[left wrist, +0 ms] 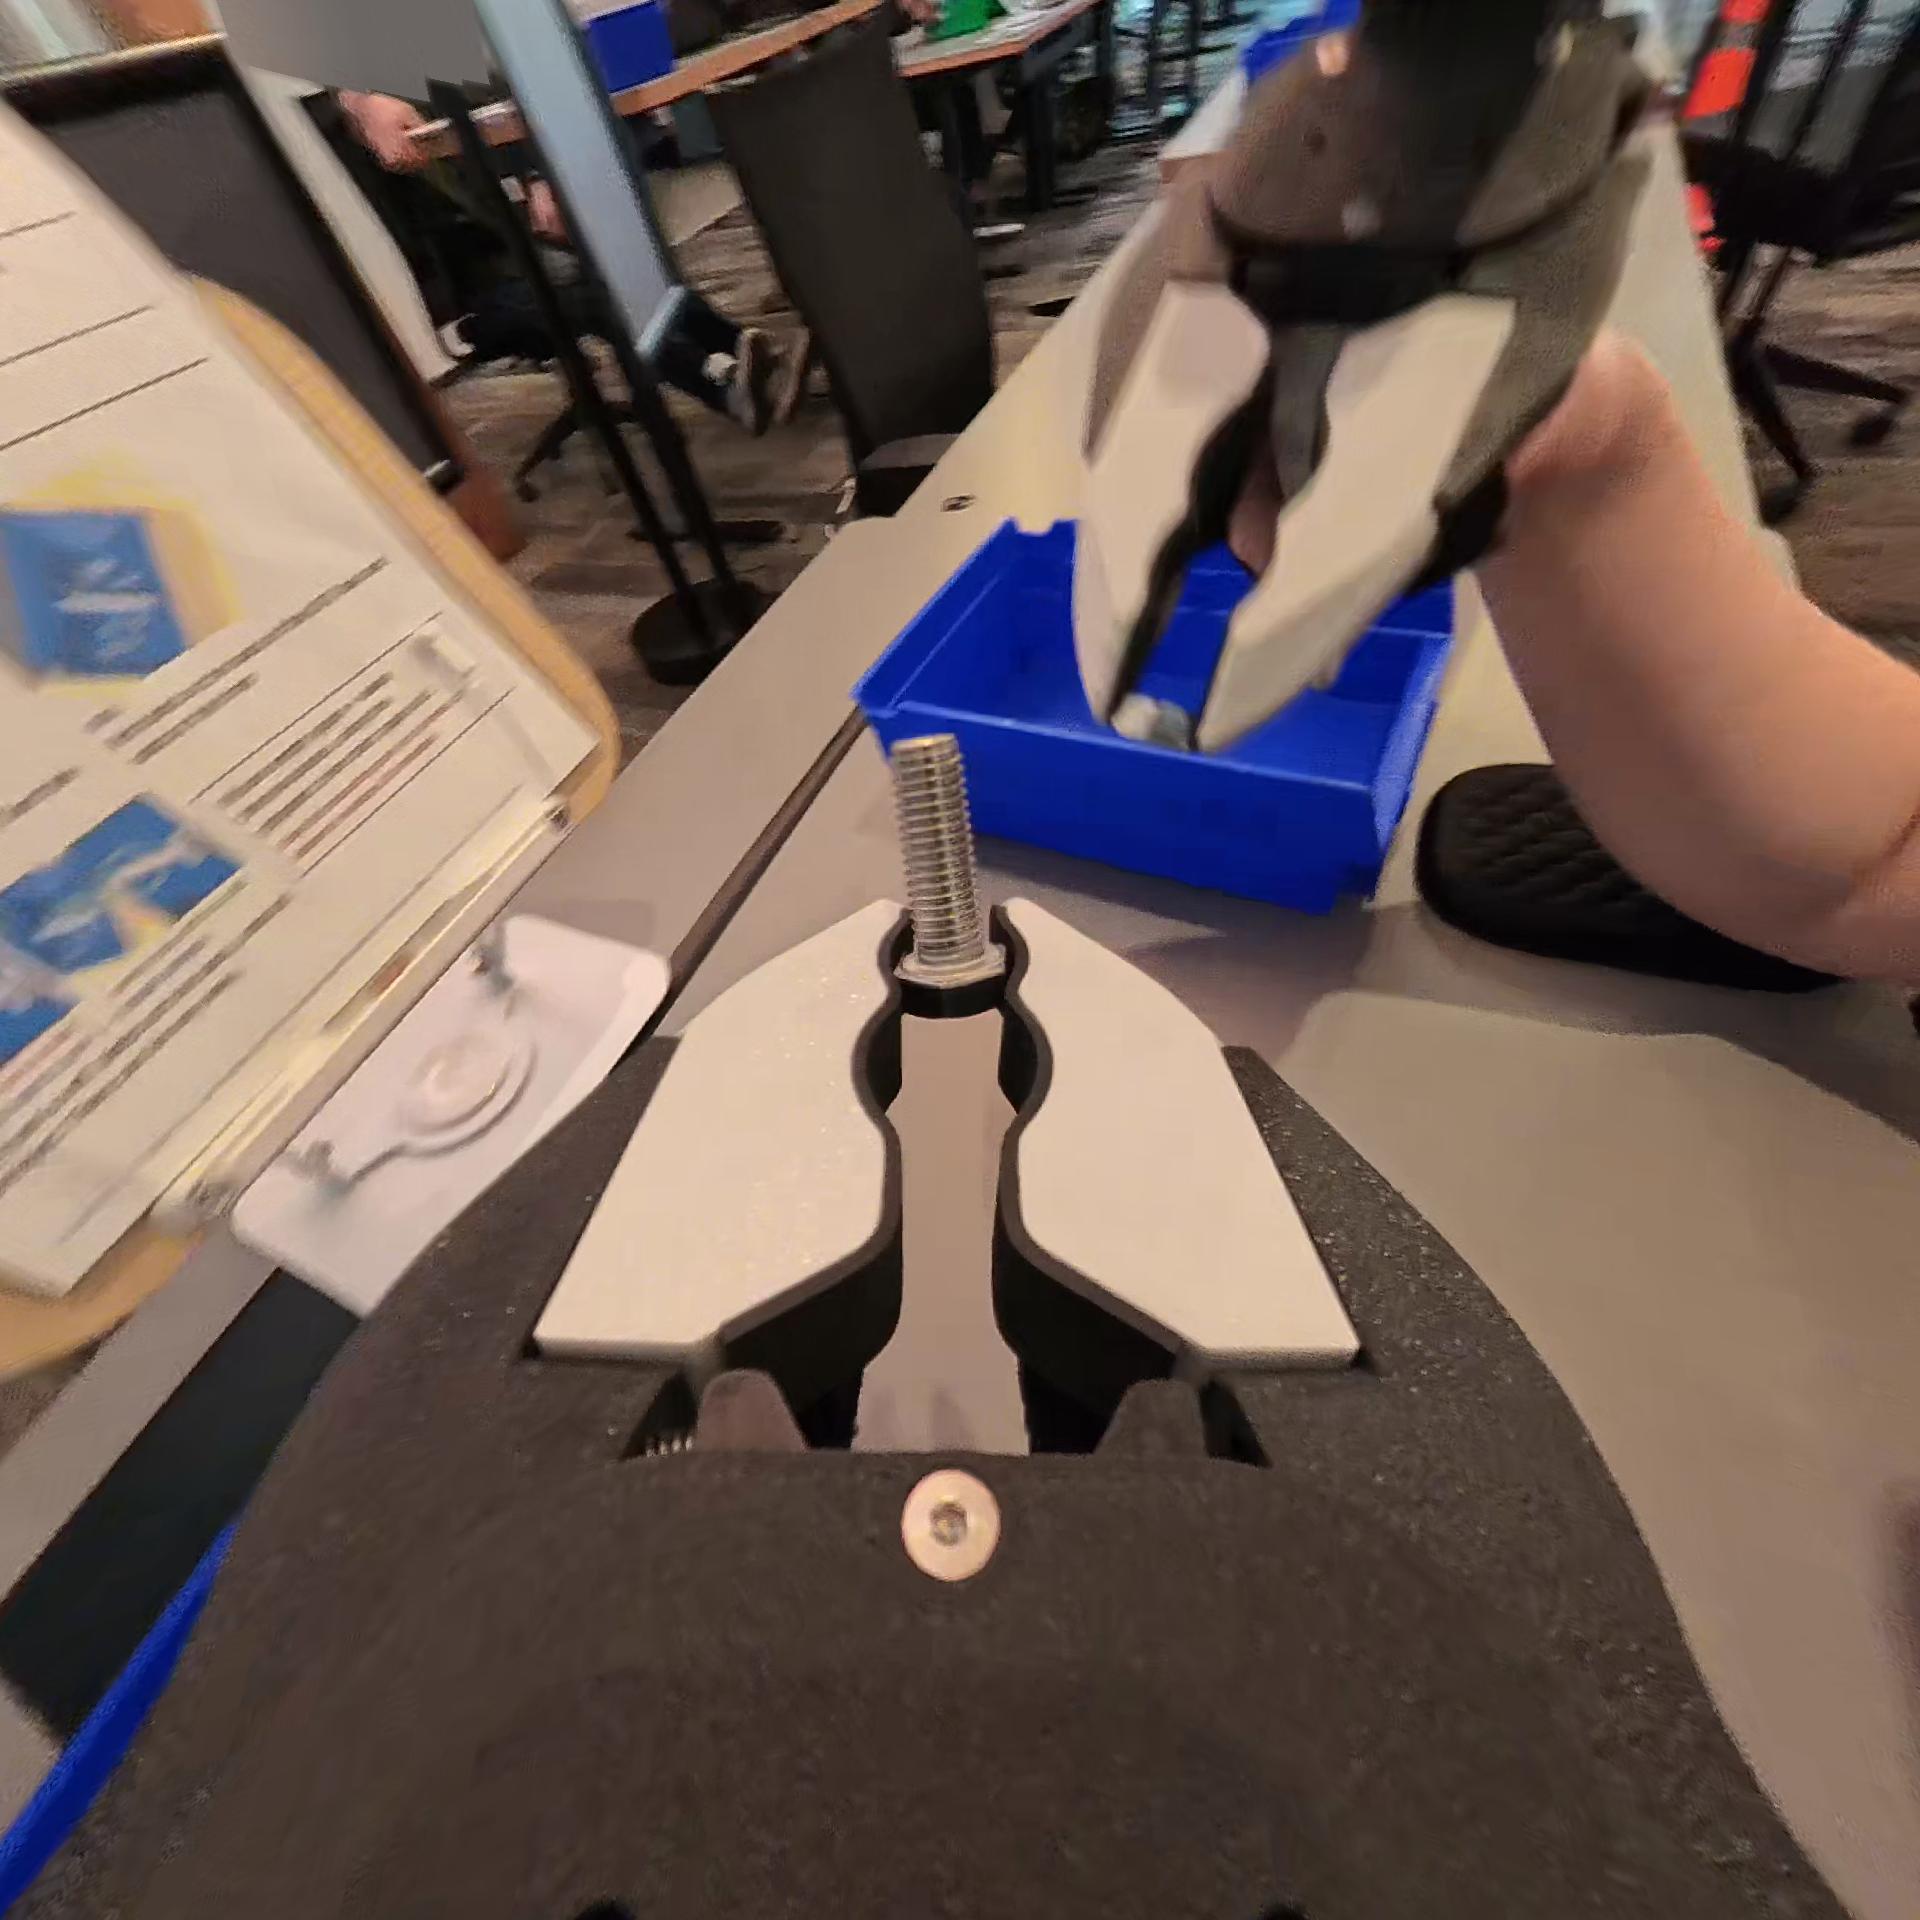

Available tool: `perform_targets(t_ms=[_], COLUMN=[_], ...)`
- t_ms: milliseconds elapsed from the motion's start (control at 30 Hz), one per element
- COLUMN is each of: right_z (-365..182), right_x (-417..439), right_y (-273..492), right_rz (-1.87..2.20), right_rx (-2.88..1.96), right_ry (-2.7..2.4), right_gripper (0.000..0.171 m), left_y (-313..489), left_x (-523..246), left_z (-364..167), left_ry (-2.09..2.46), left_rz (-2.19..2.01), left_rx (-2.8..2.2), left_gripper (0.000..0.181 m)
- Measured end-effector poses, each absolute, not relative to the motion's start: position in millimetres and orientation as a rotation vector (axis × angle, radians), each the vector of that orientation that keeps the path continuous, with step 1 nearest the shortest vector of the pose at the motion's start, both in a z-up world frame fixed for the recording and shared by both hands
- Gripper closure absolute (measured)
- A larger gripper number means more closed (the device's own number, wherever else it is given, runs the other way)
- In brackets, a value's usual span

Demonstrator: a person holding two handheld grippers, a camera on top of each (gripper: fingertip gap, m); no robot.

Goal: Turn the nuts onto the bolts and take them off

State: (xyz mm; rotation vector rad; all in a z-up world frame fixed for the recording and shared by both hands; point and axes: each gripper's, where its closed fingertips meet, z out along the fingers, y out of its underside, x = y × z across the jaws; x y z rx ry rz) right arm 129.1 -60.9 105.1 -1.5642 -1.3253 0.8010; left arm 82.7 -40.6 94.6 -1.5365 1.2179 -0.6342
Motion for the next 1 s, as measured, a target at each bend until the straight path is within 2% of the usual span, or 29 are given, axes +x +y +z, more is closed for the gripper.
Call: perform_targets(t_ms=[100,233,600,1000], right_z=[138,143,91,70], right_x=[148,171,157,156], right_y=[-71,-84,-69,-81], right_rz=[0.910,1.021,0.795,0.725], right_rx=[-1.412,-1.320,-1.446,-1.441], right_ry=[-1.197,-1.228,-1.445,-1.598], right_gripper=[0.153,0.153,0.153,0.153], left_y=[-48,-58,-66,-76], left_x=[124,151,163,170], left_z=[92,78,37,24], left_ry=[1.318,1.390,1.531,1.608], left_rz=[-0.655,-0.677,-0.701,-0.690], left_rx=[-1.473,-1.413,-1.405,-1.397], left_gripper=[0.168,0.168,0.168,0.168])
